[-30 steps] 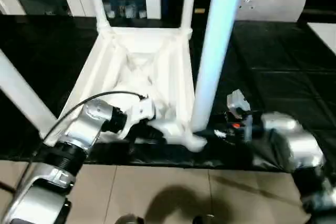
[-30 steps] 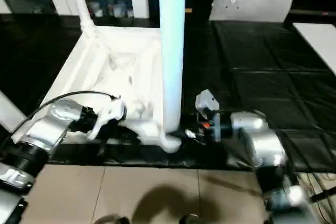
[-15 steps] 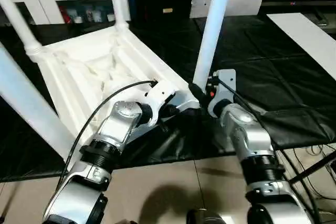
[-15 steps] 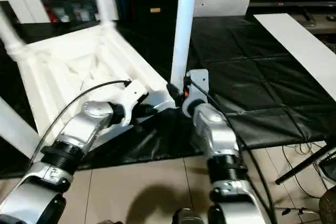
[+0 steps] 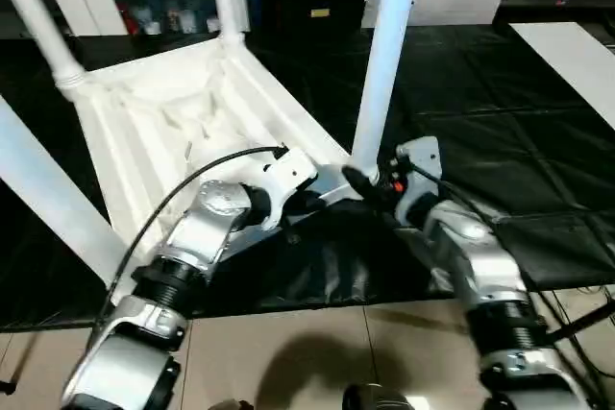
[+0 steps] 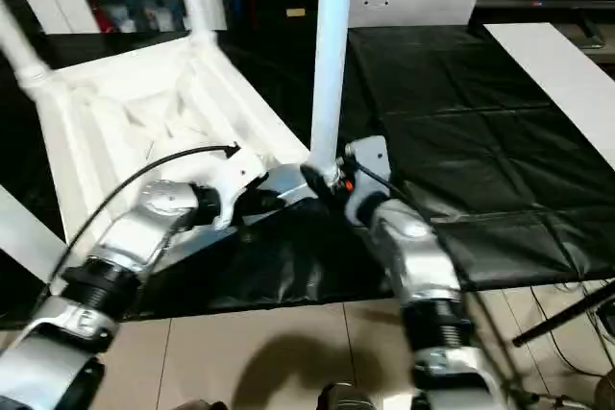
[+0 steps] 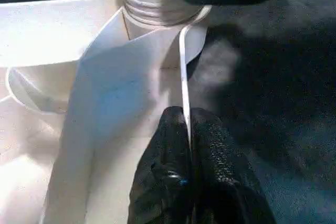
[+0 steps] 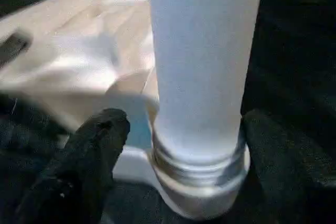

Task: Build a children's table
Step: Rotate leg to tighten

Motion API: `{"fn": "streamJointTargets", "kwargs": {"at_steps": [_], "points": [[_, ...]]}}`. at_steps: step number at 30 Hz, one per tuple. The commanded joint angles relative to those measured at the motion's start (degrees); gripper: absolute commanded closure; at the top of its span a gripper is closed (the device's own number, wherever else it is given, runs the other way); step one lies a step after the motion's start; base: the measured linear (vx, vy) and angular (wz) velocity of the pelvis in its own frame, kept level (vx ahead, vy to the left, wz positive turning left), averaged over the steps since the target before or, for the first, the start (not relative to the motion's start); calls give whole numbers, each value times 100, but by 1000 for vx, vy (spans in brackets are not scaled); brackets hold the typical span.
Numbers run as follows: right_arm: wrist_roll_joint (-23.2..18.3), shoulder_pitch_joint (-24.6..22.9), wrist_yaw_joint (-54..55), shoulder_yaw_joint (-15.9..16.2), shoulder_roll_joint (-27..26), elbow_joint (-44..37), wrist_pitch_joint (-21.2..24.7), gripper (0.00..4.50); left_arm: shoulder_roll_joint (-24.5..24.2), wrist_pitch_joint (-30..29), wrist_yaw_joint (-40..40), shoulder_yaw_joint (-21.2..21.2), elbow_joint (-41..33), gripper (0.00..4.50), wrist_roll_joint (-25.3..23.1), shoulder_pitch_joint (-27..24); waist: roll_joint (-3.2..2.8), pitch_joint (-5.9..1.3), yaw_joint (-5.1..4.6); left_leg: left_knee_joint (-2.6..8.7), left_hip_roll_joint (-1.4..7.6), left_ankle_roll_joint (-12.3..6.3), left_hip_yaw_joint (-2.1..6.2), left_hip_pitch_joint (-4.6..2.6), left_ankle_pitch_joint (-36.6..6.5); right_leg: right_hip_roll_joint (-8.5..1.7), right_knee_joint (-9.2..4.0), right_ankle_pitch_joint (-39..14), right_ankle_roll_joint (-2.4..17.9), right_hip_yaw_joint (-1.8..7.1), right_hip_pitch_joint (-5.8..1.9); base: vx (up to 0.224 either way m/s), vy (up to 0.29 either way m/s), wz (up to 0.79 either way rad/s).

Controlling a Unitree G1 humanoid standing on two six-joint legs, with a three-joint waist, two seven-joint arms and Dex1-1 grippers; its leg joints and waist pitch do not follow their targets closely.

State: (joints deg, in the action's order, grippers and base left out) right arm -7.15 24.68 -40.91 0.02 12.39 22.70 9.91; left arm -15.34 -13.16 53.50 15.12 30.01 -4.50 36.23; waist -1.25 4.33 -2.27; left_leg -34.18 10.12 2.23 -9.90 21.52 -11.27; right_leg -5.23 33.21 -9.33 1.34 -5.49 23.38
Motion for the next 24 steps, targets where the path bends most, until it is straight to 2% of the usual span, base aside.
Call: {"fn": "streamJointTargets", "kwargs": {"at_steps": [1,4,7,8,10,12,14,15,19,22,24], "points": [[-106,-31,-760,242,292,-88,-200,26,-125,382,633,226,-38,450,81,-29,47,-453,40,342,298,-853,59,-42,-573,-342,-291,-829,1541,307,-368,0,0,0],[-280,-43,-1392,322,559,-197,-263,7,-278,522,945,317,-27,450,102,-29,31,-459,114,336,315,-859,47,-70,-602,-343,-275,-729,1587,323,-357,0,0,0],[-318,-22,-1894,432,792,-221,-367,7,-407,732,1271,415,22,450,136,-35,51,-472,192,327,318,-889,49,-70,-420,-342,-225,-490,1645,322,-364,0,0,0],[-410,-22,-2185,473,871,-240,-313,7,-445,824,1467,440,-12,450,205,-55,51,-472,192,327,318,-889,49,-70,-420,-342,-225,-490,1645,322,-364,0,0,0],[-631,-22,-2814,558,1033,-252,-183,7,-504,960,1846,482,-85,450,345,-94,84,-471,255,317,326,-972,34,-61,-357,-345,-205,-418,1678,322,-375,0,0,0],[-709,25,-3113,628,1136,-195,-54,35,-558,991,2017,535,-116,450,355,-99,74,-469,288,312,338,-1019,31,-64,-311,-337,-190,-402,1686,312,-360,0,0,0],[-737,177,-3466,734,1262,-29,123,46,-634,1105,2158,601,-90,450,306,-90,83,-461,317,312,341,-987,29,-69,-361,-339,-198,-549,1669,311,-351,0,0,0],[-724,235,-3590,775,1304,36,133,66,-659,1153,2203,620,-73,450,290,-87,98,-445,337,317,336,-898,23,-67,-526,-342,-230,-858,1617,310,-343,0,0,0],[-737,439,-3989,888,1405,213,126,90,-752,1264,2413,699,-81,450,283,-128,112,-432,383,331,339,-645,23,-88,-788,-354,-272,-1344,1466,326,-317,0,0,0],[-756,488,-4128,934,1443,240,152,127,-773,1264,2478,712,-112,450,304,-150,127,-430,387,338,337,-565,32,-74,-817,-356,-267,-1379,1421,329,-324,0,0,0],[-759,536,-4263,976,1468,286,181,127,-779,1274,2514,710,-123,450,311,-162,144,-434,386,334,335,-575,30,-69,-761,-358,-266,-1320,1417,330,-326,0,0,0]]}}
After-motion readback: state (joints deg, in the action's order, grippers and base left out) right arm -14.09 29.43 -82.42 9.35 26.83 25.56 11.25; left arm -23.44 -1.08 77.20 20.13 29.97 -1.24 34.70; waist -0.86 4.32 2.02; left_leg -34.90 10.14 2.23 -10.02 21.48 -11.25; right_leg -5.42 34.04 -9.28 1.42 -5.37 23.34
